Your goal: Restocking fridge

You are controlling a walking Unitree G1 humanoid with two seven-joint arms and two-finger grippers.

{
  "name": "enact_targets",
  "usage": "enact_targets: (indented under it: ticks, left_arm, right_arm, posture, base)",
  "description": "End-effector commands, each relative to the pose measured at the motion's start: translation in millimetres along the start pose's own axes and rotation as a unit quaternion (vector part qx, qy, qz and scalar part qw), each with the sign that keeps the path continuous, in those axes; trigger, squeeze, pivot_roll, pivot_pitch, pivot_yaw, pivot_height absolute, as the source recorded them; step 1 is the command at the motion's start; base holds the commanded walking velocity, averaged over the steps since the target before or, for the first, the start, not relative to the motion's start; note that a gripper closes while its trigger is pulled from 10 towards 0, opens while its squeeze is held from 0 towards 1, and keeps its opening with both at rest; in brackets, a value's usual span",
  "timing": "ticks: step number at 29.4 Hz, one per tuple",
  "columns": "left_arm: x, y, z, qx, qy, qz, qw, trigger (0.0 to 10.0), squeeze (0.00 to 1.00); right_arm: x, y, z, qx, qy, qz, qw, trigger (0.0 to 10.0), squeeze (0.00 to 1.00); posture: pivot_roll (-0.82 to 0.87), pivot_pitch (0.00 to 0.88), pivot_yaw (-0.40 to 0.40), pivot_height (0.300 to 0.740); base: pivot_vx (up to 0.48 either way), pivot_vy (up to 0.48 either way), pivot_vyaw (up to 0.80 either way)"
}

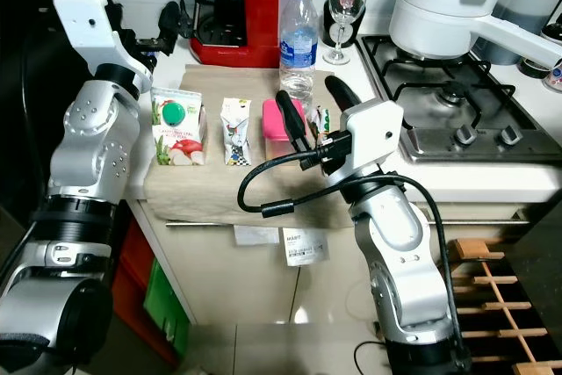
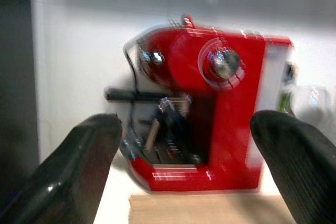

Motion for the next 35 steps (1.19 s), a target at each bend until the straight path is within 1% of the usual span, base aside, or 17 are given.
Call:
enact_targets:
  ticks: [1, 3, 4, 5, 8, 10, 12, 14, 17, 22, 23, 24, 25, 27, 31, 34, 35]
  left_arm:
    - [2.6, -5.5, -3.9, 0.029, -0.004, -0.007, 1.0, 10.0, 0.0]
    - [3.9, -6.2, -5.6, 0.036, -0.004, -0.009, 0.999, 10.0, 0.0]
    - [6.3, -10.0, -9.8, 0.052, -0.002, -0.001, 0.999, 10.0, 0.0]
    - [6.3, -10.0, -9.8, 0.052, -0.002, -0.001, 0.999, 10.0, 0.0]
    - [6.9, -20.9, -25.6, 0.097, -0.006, 0.003, 0.995, 10.0, 0.0]
    - [6.5, -21.6, -27.4, 0.102, -0.008, 0.001, 0.995, 10.0, 0.0]
    - [1.0, -19.3, -33.2, 0.117, -0.018, -0.005, 0.993, 10.0, 0.0]
    - [-7.9, -14.5, -40.7, 0.126, -0.04, -0.011, 0.991, 10.0, 0.0]
    - [-13.3, -20.3, -51.1, 0.141, -0.059, -0.018, 0.988, 10.0, 0.0]
    - [-16.6, -18.7, -55.1, 0.14, -0.063, -0.022, 0.988, 10.0, 0.0]
    - [-18.3, -16.8, -56.1, 0.135, -0.066, -0.025, 0.988, 10.0, 0.0]
    - [-18.3, -14.6, -57.7, 0.125, -0.076, -0.019, 0.989, 10.0, 0.0]
    - [-15.0, -12.9, -59.4, 0.117, -0.081, -0.004, 0.99, 10.0, 0.0]
    - [-9.3, -10.2, -61.7, 0.108, -0.09, -0.007, 0.99, 10.0, 0.0]
    - [2.6, -5.0, -62.6, 0.098, -0.104, 0.018, 0.99, 10.0, 0.0]
    - [4.2, -2.7, -63.5, 0.092, -0.119, 0.026, 0.988, 10.0, 0.0]
    - [5.7, -1.5, -64.5, 0.082, -0.139, 0.021, 0.987, 10.0, 0.0]
  right_arm:
    - [-3.6, -2.8, -3.5, 0.011, -0.007, 0.001, 1.0, 10.0, 0.0]
    - [-3.6, -3.9, -4.5, 0.014, -0.008, 0.003, 1.0, 10.0, 0.0]
    - [-2.1, -7.1, -6.1, 0.019, -0.008, 0.007, 1.0, 10.0, 0.0]
    - [-2.1, -7.1, -6.1, 0.019, -0.008, 0.007, 1.0, 10.0, 0.0]
    - [0.2, -14.6, -7.7, 0.034, -0.008, 0.016, 0.999, 10.0, 0.0]
    - [0.3, -15.1, -7.5, 0.036, -0.008, 0.017, 0.999, 10.0, 0.0]
    - [-4.1, -16.8, -6.4, 0.04, -0.01, 0.014, 0.999, 10.0, 0.0]
    - [-7.3, -17.6, -5.4, 0.042, -0.012, 0.013, 0.999, 10.0, 0.0]
    - [-7.4, -19.4, -6.3, 0.047, -0.008, 0.015, 0.999, 10.0, 0.0]
    - [-6.3, -21.9, -5.0, 0.05, -0.004, 0.017, 0.999, 10.0, 0.0]
    - [-5.9, -22.8, -4.2, 0.05, -0.002, 0.018, 0.999, 10.0, 0.0]
    - [-5.1, -24.0, -2.9, 0.049, -0.001, 0.02, 0.999, 10.0, 0.0]
    - [-4.3, -25.0, -1.5, 0.049, 0.0, 0.022, 0.999, 10.0, 0.0]
    - [-3.2, -26.5, 0.2, 0.048, 0.001, 0.024, 0.999, 10.0, 0.0]
    - [-2.0, -29.0, 1.8, 0.047, 0.001, 0.027, 0.999, 10.0, 0.0]
    - [-1.2, -28.8, 2.4, 0.046, 0.001, 0.028, 0.999, 10.0, 0.0]
    - [-0.8, -28.8, 2.8, 0.046, 0.002, 0.028, 0.999, 10.0, 0.0]
  posture:
    - [-0.08, 0.0, 0.035, 0.74]
    - [-0.08, 0.0, 0.035, 0.74]
    - [-0.07, 0.0, 0.035, 0.74]
    - [-0.07, 0.0, 0.035, 0.74]
    - [-0.06, 0.0, 0.03, 0.74]
    - [-0.06, 0.0, 0.03, 0.74]
    - [-0.07, 0.0, 0.017, 0.74]
    - [-0.06, 0.0, 0.008, 0.74]
    - [-0.06, 0.0, 0.0, 0.74]
    - [-0.04, 0.0, -0.01, 0.74]
    - [-0.04, 0.0, -0.01, 0.74]
    - [-0.02, 0.0, -0.008, 0.74]
    - [-0.02, 0.0, -0.007, 0.74]
    - [-0.02, 0.0, -0.004, 0.74]
    - [-0.01, 0.0, 0.002, 0.74]
    - [-0.01, 0.0, 0.005, 0.74]
    - [-0.01, 0.0, 0.004, 0.74]
  base:
    - [0.0, 0.0, 0.0]
    - [0.0, 0.0, 0.0]
    - [0.0, 0.0, 0.0]
    - [0.0, 0.0, 0.0]
    - [0.0, 0.0, 0.0]
    - [0.0, 0.0, 0.0]
    - [0.0, 0.0, 0.0]
    - [0.0, 0.0, 0.0]
    - [0.0, 0.0, 0.0]
    - [0.0, 0.0, 0.0]
    - [0.0, 0.0, 0.0]
    - [0.0, 0.0, 0.0]
    - [0.0, 0.0, 0.0]
    - [0.0, 0.0, 0.0]
    - [0.0, 0.0, 0.0]
    - [0.0, 0.0, 0.0]
    - [0.0, 0.0, 0.0]
Point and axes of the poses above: a point about 5 cm out from each wrist's last joint towards the gripper, its own z axis pointing out of the wrist towards the gripper, its own y axis along the axis of the wrist's last joint, x = y × z, the point moved 5 cm from there along z, pointing out of the wrist towards the gripper, and after that the axes turned 3 degrees about -z, right-handed, at the moved point
